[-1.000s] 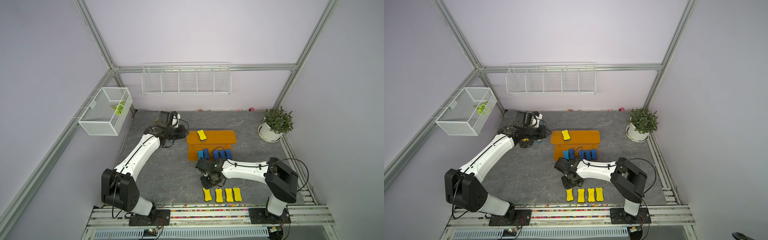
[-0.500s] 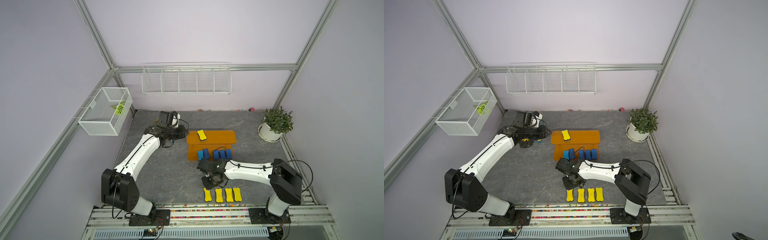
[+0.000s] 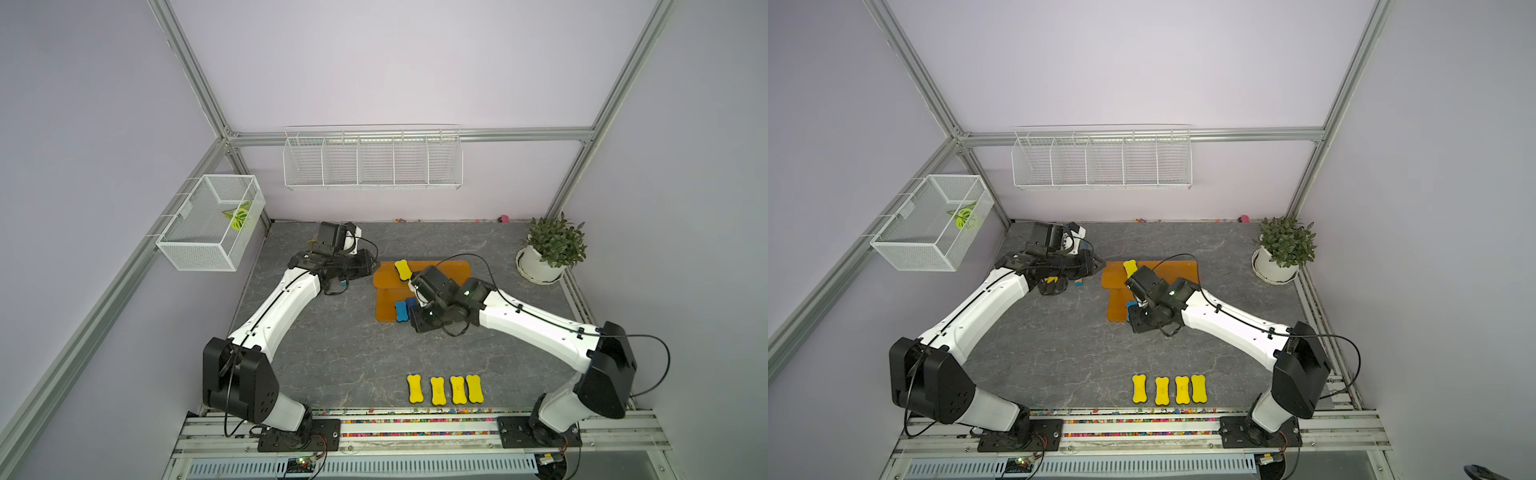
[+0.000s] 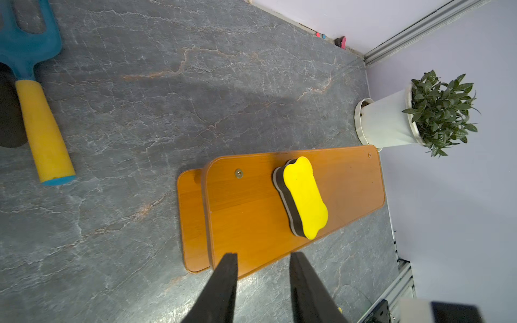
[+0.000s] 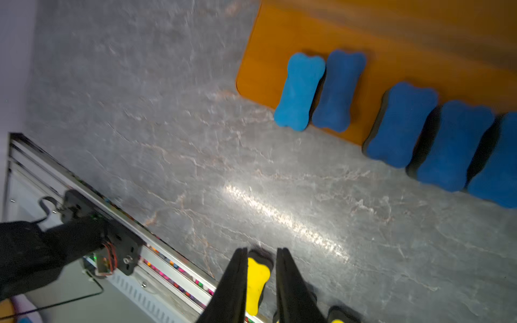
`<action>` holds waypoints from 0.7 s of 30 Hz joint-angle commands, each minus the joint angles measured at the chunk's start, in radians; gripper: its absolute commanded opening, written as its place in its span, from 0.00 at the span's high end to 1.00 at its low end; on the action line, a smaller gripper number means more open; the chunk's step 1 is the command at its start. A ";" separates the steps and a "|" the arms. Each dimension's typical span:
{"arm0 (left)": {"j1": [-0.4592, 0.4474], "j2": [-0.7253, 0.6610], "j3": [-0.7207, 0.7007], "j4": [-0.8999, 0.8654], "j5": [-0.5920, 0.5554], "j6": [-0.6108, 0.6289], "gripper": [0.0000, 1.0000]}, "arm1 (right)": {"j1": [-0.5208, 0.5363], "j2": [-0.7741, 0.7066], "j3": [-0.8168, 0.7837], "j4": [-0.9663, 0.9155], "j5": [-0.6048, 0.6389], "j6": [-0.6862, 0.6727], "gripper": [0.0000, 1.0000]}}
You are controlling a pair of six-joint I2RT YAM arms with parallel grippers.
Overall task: Remove the whiteboard erasers from the shelf
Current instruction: Pick up the whiteboard eraser from the shelf.
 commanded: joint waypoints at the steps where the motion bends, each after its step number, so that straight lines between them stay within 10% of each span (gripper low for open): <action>1: 0.010 0.016 0.025 -0.026 -0.032 -0.007 0.63 | -0.069 0.043 0.079 -0.040 -0.058 -0.082 0.75; 21: 0.063 0.055 -0.024 0.012 0.018 -0.008 0.63 | -0.314 0.389 0.606 -0.206 -0.313 -0.256 0.64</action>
